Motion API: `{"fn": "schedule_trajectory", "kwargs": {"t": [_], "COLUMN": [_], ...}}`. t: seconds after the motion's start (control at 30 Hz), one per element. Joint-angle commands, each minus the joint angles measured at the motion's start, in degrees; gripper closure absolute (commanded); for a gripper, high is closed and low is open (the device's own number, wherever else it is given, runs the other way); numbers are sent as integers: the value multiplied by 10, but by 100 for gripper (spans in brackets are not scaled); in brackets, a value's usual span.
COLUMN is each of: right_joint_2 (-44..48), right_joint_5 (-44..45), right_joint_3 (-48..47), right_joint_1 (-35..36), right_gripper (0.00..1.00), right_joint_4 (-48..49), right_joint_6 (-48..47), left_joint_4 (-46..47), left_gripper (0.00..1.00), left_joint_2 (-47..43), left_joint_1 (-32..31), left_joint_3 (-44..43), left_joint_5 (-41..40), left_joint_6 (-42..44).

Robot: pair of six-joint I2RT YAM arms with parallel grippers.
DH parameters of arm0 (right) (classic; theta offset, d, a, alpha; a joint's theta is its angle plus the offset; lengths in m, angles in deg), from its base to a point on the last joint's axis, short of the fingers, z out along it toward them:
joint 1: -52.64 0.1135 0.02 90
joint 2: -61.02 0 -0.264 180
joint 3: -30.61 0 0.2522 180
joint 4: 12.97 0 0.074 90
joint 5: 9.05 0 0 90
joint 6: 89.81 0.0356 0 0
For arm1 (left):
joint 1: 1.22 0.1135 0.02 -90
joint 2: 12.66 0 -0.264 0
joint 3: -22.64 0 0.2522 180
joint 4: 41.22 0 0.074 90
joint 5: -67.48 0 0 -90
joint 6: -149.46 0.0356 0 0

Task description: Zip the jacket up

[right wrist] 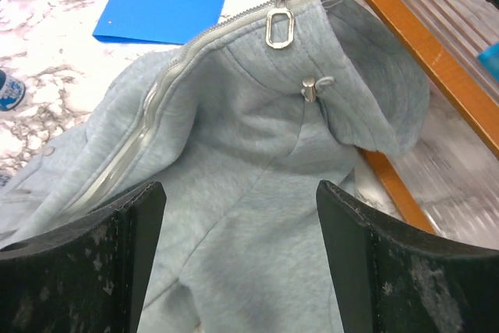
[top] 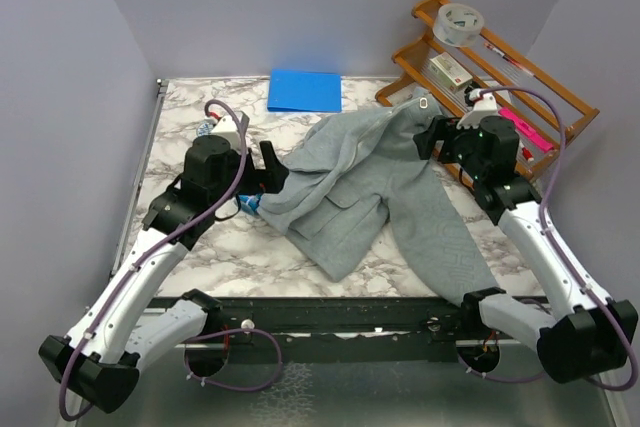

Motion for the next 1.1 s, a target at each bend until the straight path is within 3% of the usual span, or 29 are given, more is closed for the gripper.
{"fn": "schedule_trajectory", "kwargs": {"t": [0.0,0.2,0.37,0.5,0.77,1.07], "right_joint_2": [52,49,75,118,193,244], "right_joint_5": [0,-69,-129,-124,-107,-67], "right_joint_3": [-2,-81,-63,-46,-10,27], "right_joint_1": [-5,-5,-5,-5,-4,-4], "right_gripper": [16,0,0,0,0,0], "right_joint_4": [-105,-269,-297,-297,-258,-204], "right_joint_6": [33,57,39,19,-30,-62], "left_joint_4": [-17,40,83,95,55,78], "left_gripper": [1,1,1,1,1,1], "left_joint_2": [-11,-22,-35,-53,-91,-109], "left_joint_1": [5,20,95,174,177,164], "left_joint_3": [-31,-3,51,82,55,73], "left_joint_5": [-98,-67,44,116,76,67], "left_joint_6": [39,12,-52,-54,44,74]}}
